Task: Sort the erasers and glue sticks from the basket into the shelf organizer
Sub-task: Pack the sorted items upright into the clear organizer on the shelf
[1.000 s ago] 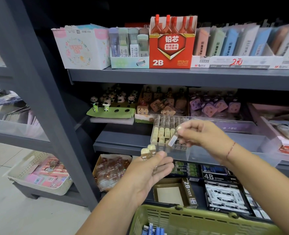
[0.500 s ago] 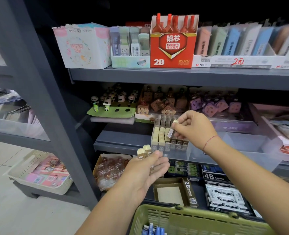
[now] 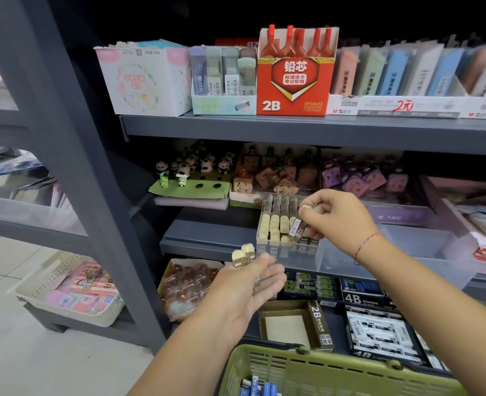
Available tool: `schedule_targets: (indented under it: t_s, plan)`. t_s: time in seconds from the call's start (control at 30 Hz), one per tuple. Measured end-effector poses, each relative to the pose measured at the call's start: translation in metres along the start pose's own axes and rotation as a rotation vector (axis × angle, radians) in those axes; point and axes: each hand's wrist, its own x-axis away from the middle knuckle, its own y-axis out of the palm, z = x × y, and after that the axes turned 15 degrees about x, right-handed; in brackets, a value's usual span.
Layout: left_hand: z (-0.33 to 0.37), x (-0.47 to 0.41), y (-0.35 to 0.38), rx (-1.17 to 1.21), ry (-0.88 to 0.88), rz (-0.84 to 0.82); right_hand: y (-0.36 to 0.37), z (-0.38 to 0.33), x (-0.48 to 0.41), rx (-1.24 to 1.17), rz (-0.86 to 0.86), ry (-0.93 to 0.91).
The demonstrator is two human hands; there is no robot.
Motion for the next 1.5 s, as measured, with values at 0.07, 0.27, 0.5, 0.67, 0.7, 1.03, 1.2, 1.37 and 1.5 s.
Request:
schedule_targets:
  t_s: [0.07,0.27,0.5,0.67,0.7,1.03,1.2,1.37,1.5]
  plan:
    - [0.0,0.0,0.0,0.001,0.0,0.004,-0.001,0.002,-0.001,-0.02,-0.038,0.028]
    - [-0.001,0.0,0.002,0.001,-0.006,0.001,0.011,0.003,-0.006,-0.001,-0.106,0.054]
    - [0.0,0.002,0.002,0.005,-0.002,0.008,0.009,0.001,-0.019,-0.03,-0.104,0.104]
    - [0.001,0.001,0.003,0.006,-0.009,0.014,0.005,-0.002,-0.016,0.1,-0.072,-0.034]
    - [0.001,0.001,0.003,0.007,-0.011,0.013,0.004,-0.003,-0.013,0.13,-0.077,-0.063]
    - [0.0,0.002,0.002,0.01,-0.005,0.014,0.006,-0.001,-0.001,0.032,-0.21,-0.076]
    - [0.0,0.001,0.003,0.019,-0.004,0.014,0.001,0.005,0.0,0.018,-0.284,-0.059]
    - [0.0,0.001,0.003,0.031,-0.017,0.005,0.001,0.003,-0.005,0.005,-0.285,-0.011]
    - [0.0,0.002,0.003,0.027,-0.014,0.005,0.001,-0.005,-0.007,0.093,-0.275,-0.027]
